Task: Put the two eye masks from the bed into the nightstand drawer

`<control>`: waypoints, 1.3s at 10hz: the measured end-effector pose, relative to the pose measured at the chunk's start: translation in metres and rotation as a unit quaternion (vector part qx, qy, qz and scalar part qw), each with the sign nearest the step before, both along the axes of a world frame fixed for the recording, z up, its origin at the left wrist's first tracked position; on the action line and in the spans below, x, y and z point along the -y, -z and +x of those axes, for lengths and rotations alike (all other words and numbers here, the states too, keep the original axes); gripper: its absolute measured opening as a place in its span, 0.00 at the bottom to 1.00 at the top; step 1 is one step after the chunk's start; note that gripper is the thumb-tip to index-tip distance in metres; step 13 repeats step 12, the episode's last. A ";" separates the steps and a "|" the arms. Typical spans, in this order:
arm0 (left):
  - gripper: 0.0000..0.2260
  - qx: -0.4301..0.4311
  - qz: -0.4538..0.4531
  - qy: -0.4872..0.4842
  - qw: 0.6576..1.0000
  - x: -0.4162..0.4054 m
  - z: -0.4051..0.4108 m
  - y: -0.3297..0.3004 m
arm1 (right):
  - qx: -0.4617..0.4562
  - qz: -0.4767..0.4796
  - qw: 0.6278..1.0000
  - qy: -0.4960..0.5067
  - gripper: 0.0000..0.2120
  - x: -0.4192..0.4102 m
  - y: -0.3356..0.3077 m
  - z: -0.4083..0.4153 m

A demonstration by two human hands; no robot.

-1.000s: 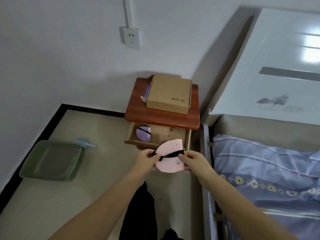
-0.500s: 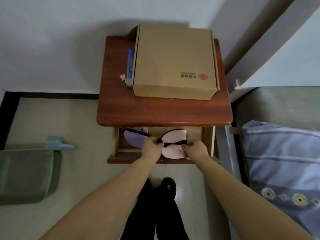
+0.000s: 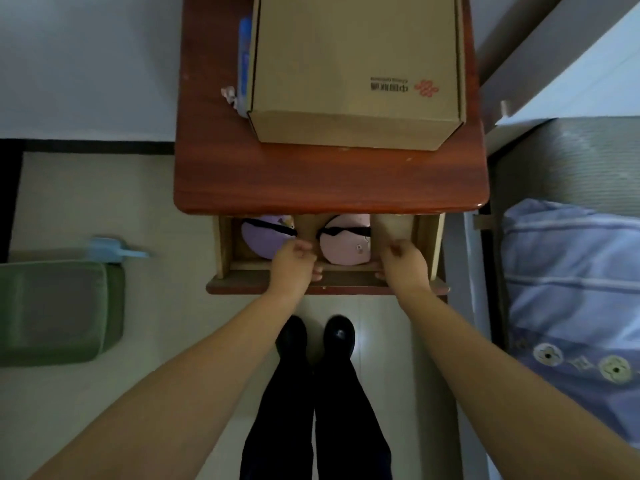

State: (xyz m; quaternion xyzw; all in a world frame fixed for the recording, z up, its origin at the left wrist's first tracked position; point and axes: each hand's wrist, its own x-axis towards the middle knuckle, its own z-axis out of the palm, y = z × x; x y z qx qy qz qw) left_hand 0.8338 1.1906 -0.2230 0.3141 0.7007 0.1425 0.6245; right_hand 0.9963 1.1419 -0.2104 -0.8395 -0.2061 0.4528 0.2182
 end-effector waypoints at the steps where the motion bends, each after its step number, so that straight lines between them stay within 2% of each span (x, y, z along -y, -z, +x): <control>1: 0.11 0.033 -0.121 -0.117 0.985 0.032 -0.031 -0.023 | -0.177 -0.044 0.978 0.101 0.10 0.034 -0.025 -0.010; 2: 0.09 0.128 -0.243 -0.249 0.929 0.053 -0.055 -0.029 | -0.348 -0.089 0.905 0.228 0.12 0.049 -0.027 -0.015; 3: 0.07 0.245 -0.232 -0.376 0.863 0.041 -0.060 -0.030 | -0.427 -0.020 0.829 0.360 0.15 0.044 -0.024 -0.015; 4: 0.15 0.291 -0.196 -0.451 0.820 0.032 -0.056 -0.037 | -0.430 0.018 0.817 0.383 0.14 0.043 -0.029 -0.016; 6: 0.18 0.347 -0.167 -0.418 0.823 0.016 -0.052 -0.073 | -0.410 0.059 0.841 0.346 0.24 0.027 -0.055 -0.005; 7: 0.19 0.345 -0.161 -0.433 0.817 -0.007 -0.042 -0.083 | -0.400 0.071 0.845 0.347 0.25 0.001 -0.062 0.002; 8: 0.27 0.352 -0.150 -0.431 0.817 -0.038 -0.036 -0.081 | -0.391 0.078 0.845 0.357 0.20 -0.030 -0.060 0.006; 9: 0.29 0.352 -0.140 -0.411 0.829 -0.059 -0.034 -0.074 | -0.383 0.094 0.828 0.400 0.24 -0.051 -0.054 0.010; 10: 0.27 0.358 -0.138 -0.402 0.832 -0.057 -0.034 -0.068 | -0.392 0.099 0.812 0.420 0.23 -0.053 -0.048 0.009; 11: 0.16 0.338 -0.138 -0.364 0.857 -0.049 -0.038 -0.063 | -0.408 0.084 0.821 0.391 0.19 -0.045 -0.048 0.005; 12: 0.20 0.222 -0.154 -0.243 0.932 -0.032 -0.048 -0.079 | -0.374 0.027 0.869 0.322 0.11 -0.036 -0.072 0.000; 13: 0.20 0.222 -0.154 -0.243 0.932 -0.032 -0.048 -0.079 | -0.374 0.027 0.869 0.322 0.11 -0.036 -0.072 0.000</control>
